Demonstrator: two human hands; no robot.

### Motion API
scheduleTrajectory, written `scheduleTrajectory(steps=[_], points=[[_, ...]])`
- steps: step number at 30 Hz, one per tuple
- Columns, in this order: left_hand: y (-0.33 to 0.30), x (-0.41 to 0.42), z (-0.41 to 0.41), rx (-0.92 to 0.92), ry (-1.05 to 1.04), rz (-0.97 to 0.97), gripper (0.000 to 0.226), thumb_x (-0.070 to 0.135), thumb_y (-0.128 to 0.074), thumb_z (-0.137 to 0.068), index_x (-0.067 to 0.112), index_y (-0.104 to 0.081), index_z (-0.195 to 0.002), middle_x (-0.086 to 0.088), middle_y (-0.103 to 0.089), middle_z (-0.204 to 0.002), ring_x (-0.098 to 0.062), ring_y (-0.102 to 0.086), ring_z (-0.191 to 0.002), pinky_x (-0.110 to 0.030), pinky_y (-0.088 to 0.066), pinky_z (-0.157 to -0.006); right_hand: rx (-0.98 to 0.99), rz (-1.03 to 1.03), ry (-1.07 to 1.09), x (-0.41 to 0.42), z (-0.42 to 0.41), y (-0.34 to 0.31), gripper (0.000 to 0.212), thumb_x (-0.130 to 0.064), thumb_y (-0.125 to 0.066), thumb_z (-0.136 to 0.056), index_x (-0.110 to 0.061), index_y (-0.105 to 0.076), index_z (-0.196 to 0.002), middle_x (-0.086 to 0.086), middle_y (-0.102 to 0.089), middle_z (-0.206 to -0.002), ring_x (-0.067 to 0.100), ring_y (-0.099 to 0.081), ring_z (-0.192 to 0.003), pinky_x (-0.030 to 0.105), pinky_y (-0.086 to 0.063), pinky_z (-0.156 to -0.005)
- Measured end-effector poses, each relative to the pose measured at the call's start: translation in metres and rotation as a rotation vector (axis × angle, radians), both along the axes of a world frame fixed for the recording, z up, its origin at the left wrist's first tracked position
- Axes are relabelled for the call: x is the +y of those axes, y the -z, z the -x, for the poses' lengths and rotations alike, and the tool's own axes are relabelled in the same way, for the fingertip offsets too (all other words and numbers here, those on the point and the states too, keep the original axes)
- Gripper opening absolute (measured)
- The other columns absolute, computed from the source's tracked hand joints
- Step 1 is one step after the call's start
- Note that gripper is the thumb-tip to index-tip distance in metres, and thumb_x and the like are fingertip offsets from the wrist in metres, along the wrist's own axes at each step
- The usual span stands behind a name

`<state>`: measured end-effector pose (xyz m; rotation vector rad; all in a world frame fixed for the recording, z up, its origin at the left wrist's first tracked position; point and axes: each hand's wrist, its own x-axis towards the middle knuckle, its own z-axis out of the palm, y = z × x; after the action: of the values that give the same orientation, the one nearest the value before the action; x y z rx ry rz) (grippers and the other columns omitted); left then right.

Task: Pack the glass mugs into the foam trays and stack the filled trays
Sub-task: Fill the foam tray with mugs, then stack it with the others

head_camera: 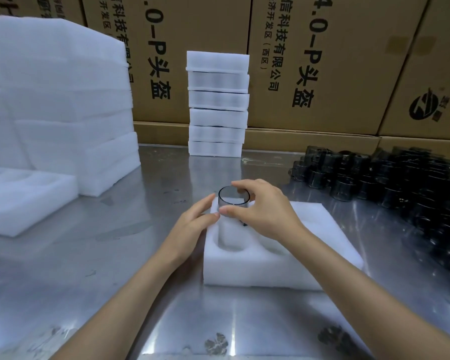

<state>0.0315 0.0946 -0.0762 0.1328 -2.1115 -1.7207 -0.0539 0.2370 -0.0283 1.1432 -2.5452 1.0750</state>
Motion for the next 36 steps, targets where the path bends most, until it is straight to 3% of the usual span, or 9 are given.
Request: scheduleTrajectory(steps=[3,10,14,17,19,25,31,33,36], points=[[-0.003,0.001,-0.003,-0.001,0.020,0.011,0.055,0.025,-0.056,-0.086,0.018,-0.045,-0.140,0.006,-0.048,-0.142,-0.008,-0.042,-0.132,-0.037,-0.031,-0.113,0.024,-0.018,0.016,0.000,0.000,0.001,0.065,-0.056,-0.072,-0.073,-0.030,-0.055,-0.130,-0.010,-0.058,-0.114,0.008,-0.054,-0.107,0.026,-0.043,-0.086],[-0.004,0.006,-0.010,0.082,-0.095,0.190,0.044,0.038,-0.044,-0.086,0.047,-0.036,-0.128,0.026,-0.037,-0.141,0.009,-0.032,-0.132,-0.017,-0.025,-0.108,0.058,-0.027,-0.003,0.008,-0.002,-0.003,0.059,-0.055,-0.044,-0.091,-0.030,-0.038,-0.144,-0.015,-0.040,-0.145,0.008,-0.031,-0.135,0.030,-0.032,-0.106],[-0.010,0.005,-0.018,0.245,-0.152,0.476,0.051,0.034,-0.038,-0.085,0.034,-0.036,-0.137,0.018,-0.039,-0.144,0.004,-0.031,-0.135,-0.027,-0.025,-0.114,0.097,-0.135,-0.087,0.025,-0.002,-0.003,0.051,-0.026,-0.030,-0.099,-0.029,-0.026,-0.149,-0.018,-0.025,-0.154,0.001,-0.016,-0.141,0.021,-0.016,-0.112],[-0.013,0.006,-0.023,0.306,-0.186,0.608,0.055,0.039,-0.030,-0.083,0.026,-0.038,-0.136,0.010,-0.043,-0.143,-0.008,-0.036,-0.137,-0.037,-0.025,-0.115,0.145,-0.284,-0.153,0.029,-0.005,0.001,0.055,-0.021,-0.028,-0.098,-0.029,-0.014,-0.151,-0.019,-0.009,-0.157,-0.002,-0.002,-0.143,0.024,-0.002,-0.116],[-0.014,0.008,-0.024,0.264,-0.209,0.670,0.056,0.042,-0.025,-0.082,0.027,-0.041,-0.134,0.012,-0.044,-0.141,-0.008,-0.034,-0.137,-0.033,-0.020,-0.116,0.157,-0.326,-0.169,0.028,-0.007,0.002,0.057,-0.022,-0.027,-0.098,-0.030,-0.011,-0.152,-0.020,-0.005,-0.157,-0.003,0.002,-0.143,0.028,0.000,-0.116],[-0.012,0.007,-0.021,0.032,-0.210,0.746,0.057,0.039,-0.026,-0.082,0.025,-0.060,-0.125,0.018,-0.050,-0.133,-0.002,-0.035,-0.135,-0.022,-0.015,-0.112,0.131,-0.534,-0.176,0.027,-0.007,0.003,0.052,-0.024,-0.023,-0.098,-0.025,-0.021,-0.150,-0.013,-0.011,-0.158,0.004,-0.004,-0.145,0.034,-0.006,-0.117],[-0.008,0.008,-0.021,0.076,-0.210,0.713,0.064,0.056,-0.022,-0.082,0.026,-0.062,-0.123,0.018,-0.055,-0.130,-0.001,-0.044,-0.128,-0.027,-0.028,-0.110,0.086,-0.525,-0.178,0.028,-0.008,0.004,0.052,-0.027,-0.023,-0.099,-0.027,-0.017,-0.151,-0.014,-0.009,-0.159,0.003,-0.005,-0.145,0.035,-0.005,-0.119],[-0.006,0.011,-0.021,0.137,-0.201,0.602,0.049,0.045,-0.033,-0.088,0.024,-0.064,-0.120,0.020,-0.057,-0.126,0.002,-0.048,-0.122,-0.020,-0.033,-0.105,0.099,-0.418,-0.155,0.028,-0.007,0.005,0.049,-0.029,-0.028,-0.099,-0.026,-0.027,-0.149,-0.013,-0.021,-0.156,0.004,-0.011,-0.144,0.035,-0.010,-0.118],[-0.004,0.009,-0.019,0.144,-0.238,0.475,0.042,0.038,-0.036,-0.089,0.031,-0.059,-0.123,0.031,-0.051,-0.122,0.012,-0.044,-0.119,-0.006,-0.029,-0.100,0.112,-0.040,-0.009,0.039,0.008,0.000,0.040,-0.031,-0.041,-0.098,-0.026,-0.051,-0.136,-0.009,-0.050,-0.139,0.008,-0.037,-0.132,0.027,-0.028,-0.108]])
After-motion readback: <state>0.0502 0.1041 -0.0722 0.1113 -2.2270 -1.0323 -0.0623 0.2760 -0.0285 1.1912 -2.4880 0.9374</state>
